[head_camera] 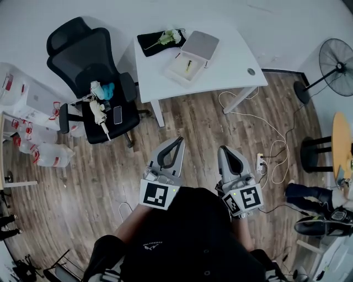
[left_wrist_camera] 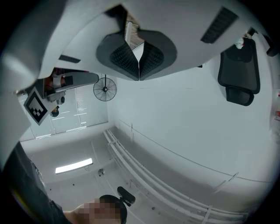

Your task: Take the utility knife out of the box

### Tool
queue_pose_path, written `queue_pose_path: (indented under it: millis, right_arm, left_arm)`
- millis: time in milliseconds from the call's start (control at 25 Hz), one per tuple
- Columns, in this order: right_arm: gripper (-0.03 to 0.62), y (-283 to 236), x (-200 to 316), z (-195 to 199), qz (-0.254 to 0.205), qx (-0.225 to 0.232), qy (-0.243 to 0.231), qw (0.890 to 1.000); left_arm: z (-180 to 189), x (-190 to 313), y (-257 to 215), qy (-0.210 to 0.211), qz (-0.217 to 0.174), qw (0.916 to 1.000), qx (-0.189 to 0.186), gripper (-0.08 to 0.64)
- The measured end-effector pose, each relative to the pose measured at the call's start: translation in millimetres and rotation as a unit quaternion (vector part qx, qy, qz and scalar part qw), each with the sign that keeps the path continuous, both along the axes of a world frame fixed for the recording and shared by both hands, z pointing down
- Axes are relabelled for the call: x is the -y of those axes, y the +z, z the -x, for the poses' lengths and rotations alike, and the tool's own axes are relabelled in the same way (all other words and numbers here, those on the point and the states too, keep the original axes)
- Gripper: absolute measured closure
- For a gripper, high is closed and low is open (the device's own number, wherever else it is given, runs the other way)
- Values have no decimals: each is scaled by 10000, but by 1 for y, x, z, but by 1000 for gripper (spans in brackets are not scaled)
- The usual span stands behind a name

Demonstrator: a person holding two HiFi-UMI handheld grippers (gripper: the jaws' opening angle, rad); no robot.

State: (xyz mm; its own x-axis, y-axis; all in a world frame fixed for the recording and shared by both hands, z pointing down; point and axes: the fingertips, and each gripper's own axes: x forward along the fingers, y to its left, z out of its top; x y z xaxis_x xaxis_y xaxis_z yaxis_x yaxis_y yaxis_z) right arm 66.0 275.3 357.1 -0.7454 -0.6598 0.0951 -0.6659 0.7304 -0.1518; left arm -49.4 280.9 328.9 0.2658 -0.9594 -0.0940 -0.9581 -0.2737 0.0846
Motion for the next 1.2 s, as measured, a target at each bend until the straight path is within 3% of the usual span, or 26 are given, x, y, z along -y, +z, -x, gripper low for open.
queue_pose_path:
  millis: [240, 720, 1200]
  right_arm:
    - [588, 0, 23, 30, -57, 6, 85, 9999]
    - [588, 6, 51, 53, 84, 111, 15, 9999]
    - [588, 12, 110, 65, 142, 125, -295, 9994]
  left_arm:
    - [30, 25, 4, 37, 41, 10000, -36, 554]
    - [56, 46, 16, -37, 239, 9997, -36, 554]
    - [80, 84, 18, -595, 286, 9978, 43, 554]
